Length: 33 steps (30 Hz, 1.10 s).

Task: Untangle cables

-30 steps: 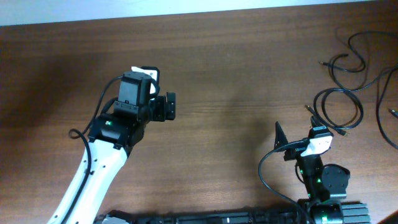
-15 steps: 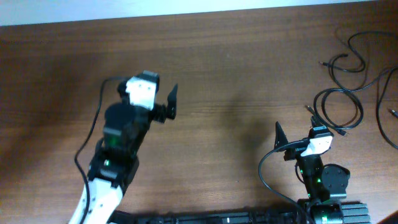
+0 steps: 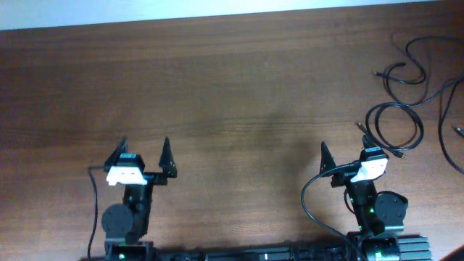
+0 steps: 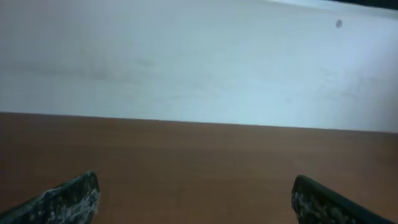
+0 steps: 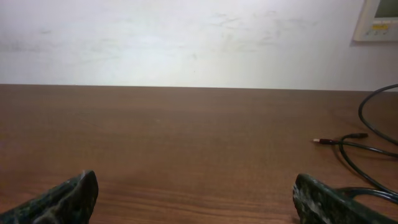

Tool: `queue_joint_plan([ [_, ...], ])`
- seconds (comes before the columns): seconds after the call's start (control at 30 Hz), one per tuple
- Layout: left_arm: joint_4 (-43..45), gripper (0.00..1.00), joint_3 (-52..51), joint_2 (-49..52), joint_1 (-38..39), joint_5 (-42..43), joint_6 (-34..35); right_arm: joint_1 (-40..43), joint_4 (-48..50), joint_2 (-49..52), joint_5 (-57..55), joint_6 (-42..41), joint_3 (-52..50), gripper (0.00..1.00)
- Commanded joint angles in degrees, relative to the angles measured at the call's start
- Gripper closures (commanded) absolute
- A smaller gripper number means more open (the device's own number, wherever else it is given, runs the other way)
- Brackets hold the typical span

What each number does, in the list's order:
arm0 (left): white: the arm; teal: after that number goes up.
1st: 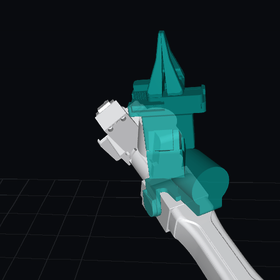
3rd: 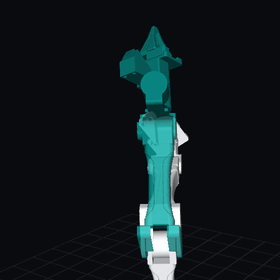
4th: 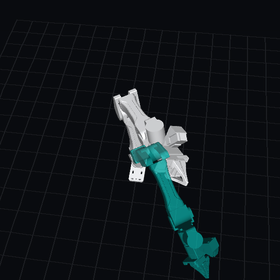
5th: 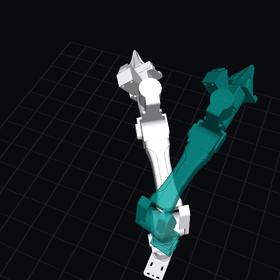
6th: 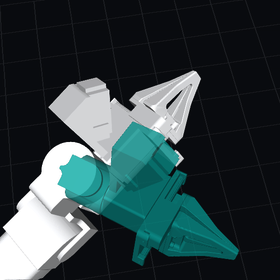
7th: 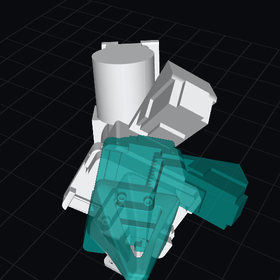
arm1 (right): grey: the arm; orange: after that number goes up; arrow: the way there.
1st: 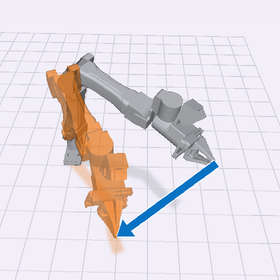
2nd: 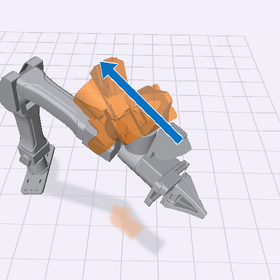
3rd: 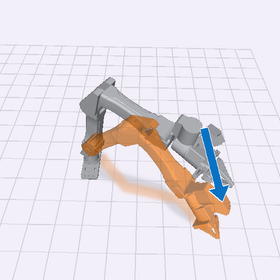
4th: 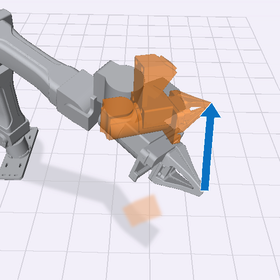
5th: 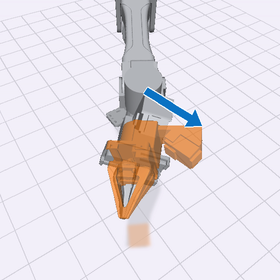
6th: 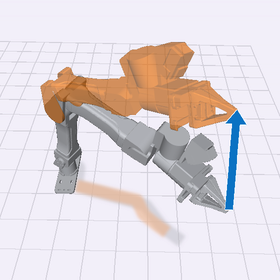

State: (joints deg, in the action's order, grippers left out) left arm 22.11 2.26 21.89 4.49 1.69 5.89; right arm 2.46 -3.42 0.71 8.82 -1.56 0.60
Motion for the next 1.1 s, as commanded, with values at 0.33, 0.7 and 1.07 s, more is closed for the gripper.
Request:
queue_joint_plan([
  [0.33,-26.93,0.01,-1.70,-21.62,-5.53,-3.61,4.35,-0.57,-0.31,-0.52,-0.50,-0.22,-0.26,0.01],
  [0.7,-27.10,0.01,-1.68,-21.59,-4.96,-1.18,3.17,-0.57,-0.31,-0.50,-0.48,-0.22,-0.26,0.01],
  [1.07,-26.93,0.01,-1.68,-21.59,-3.26,1.31,-4.66,-0.57,-0.31,-0.50,-0.50,-0.22,-0.26,0.01],
])
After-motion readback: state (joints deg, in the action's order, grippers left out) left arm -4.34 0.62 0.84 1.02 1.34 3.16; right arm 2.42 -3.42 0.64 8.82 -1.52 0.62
